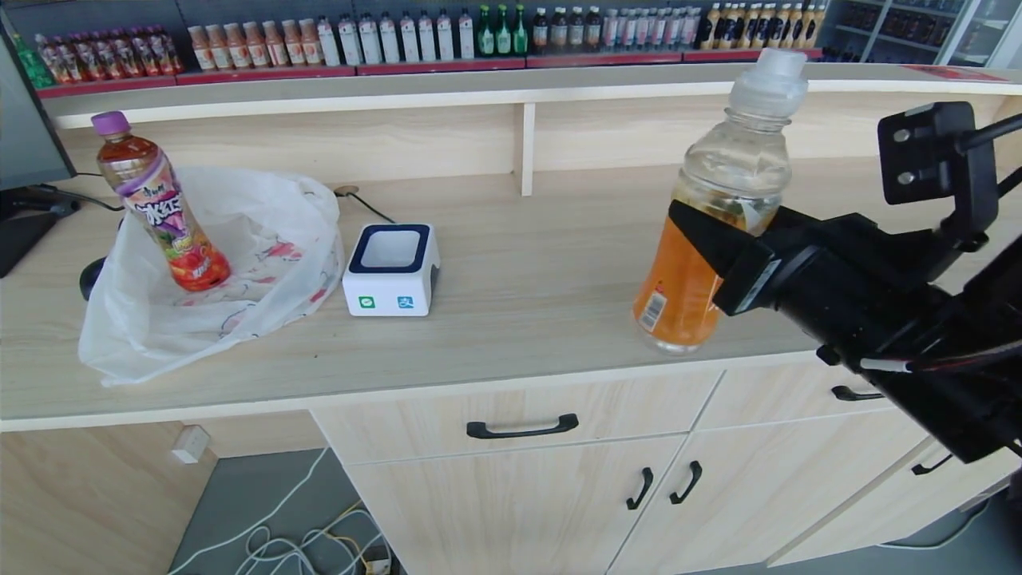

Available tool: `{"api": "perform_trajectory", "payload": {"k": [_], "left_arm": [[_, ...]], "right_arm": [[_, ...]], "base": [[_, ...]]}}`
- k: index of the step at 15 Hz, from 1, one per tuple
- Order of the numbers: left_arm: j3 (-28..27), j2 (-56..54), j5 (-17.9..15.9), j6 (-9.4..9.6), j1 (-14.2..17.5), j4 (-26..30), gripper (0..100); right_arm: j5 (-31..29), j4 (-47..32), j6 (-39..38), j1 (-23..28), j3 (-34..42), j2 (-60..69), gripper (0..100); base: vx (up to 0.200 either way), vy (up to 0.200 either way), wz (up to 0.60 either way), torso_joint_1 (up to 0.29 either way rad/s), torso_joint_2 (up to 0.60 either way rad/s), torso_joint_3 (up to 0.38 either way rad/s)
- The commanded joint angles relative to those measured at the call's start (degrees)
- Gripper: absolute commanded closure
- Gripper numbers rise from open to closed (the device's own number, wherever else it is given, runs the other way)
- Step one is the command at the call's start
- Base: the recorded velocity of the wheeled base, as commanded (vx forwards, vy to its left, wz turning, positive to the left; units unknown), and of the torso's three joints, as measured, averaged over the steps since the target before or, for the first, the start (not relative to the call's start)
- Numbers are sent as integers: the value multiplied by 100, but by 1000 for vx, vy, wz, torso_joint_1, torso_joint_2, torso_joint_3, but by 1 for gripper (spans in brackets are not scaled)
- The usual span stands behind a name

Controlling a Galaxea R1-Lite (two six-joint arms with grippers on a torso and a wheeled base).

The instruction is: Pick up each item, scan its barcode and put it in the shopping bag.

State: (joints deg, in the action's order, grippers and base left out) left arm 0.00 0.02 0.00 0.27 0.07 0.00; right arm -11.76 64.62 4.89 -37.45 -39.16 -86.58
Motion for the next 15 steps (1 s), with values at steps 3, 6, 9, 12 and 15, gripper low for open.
{"api": "perform_trajectory", "payload": {"k": [3,6,9,12,15], "left_arm": [[0,-2,9,0,1,0,0],[0,-2,0,0,1,0,0],[0,-2,0,0,1,9,0],[0,-2,9,0,1,0,0],[0,-2,0,0,1,0,0]], "right_arm": [[16,130,-190,-316,919,888,100],[25,200,-181,-562,1200,1152,100],[34,209,-216,-658,1463,1310,100],[34,209,-717,-825,1534,1451,100],[34,209,-1324,-984,1648,1583,100]], "base": [[0,0,0,0,0,0],[0,0,0,0,0,0],[0,0,0,0,0,0],[0,0,0,0,0,0],[0,0,0,0,0,0]]}}
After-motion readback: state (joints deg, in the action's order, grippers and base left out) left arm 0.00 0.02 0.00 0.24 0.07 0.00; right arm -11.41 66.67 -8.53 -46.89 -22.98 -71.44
